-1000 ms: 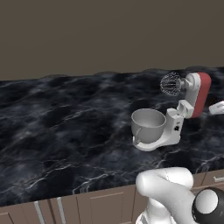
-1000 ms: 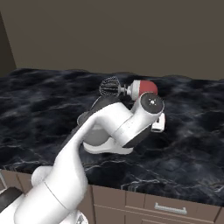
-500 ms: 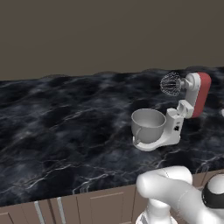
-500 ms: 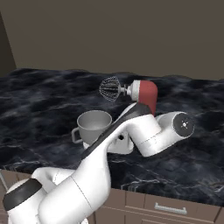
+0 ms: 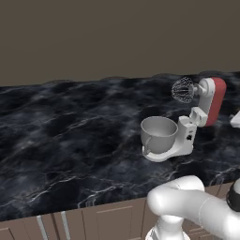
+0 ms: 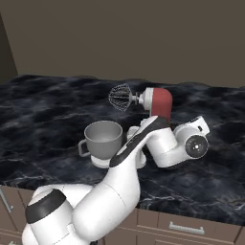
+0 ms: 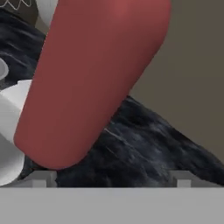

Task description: Close the stand mixer head.

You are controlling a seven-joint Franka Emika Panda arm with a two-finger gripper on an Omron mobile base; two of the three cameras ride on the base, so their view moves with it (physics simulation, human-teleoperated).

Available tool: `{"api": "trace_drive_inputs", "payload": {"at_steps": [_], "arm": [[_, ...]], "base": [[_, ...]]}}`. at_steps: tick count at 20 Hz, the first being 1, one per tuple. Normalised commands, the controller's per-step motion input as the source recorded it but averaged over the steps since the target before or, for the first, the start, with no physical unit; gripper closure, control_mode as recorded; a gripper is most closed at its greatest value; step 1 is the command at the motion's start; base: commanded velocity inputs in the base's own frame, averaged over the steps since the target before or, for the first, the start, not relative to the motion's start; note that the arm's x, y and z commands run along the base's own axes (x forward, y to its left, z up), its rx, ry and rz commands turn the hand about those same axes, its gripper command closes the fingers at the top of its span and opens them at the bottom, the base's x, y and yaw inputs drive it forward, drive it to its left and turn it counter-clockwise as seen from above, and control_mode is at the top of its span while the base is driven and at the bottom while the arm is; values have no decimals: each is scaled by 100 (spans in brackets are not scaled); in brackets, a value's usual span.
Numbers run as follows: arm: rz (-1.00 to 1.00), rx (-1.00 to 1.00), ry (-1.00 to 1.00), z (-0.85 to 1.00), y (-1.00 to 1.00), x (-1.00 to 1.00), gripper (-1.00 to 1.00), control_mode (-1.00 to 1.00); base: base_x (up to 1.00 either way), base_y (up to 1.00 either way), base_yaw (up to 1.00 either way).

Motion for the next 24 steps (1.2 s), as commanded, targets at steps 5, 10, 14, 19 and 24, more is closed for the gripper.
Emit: {"api": "trace_drive_inputs", "payload": {"at_steps": [5,10,14,19,24], "arm": [[5,-36,-18,-3,0,64,-100,-100],[19,-24,-4,8,-6,79,-100,-100],[43,-31,-7,40,33,38,-100,-100],[54,-40,-7,54,100,-3,-100,-100],[47,-42,-12,40,100,-5,-100,-100]], "base": [[0,0,0],[0,0,0],[0,0,0],[0,0,0],[0,0,0]]}}
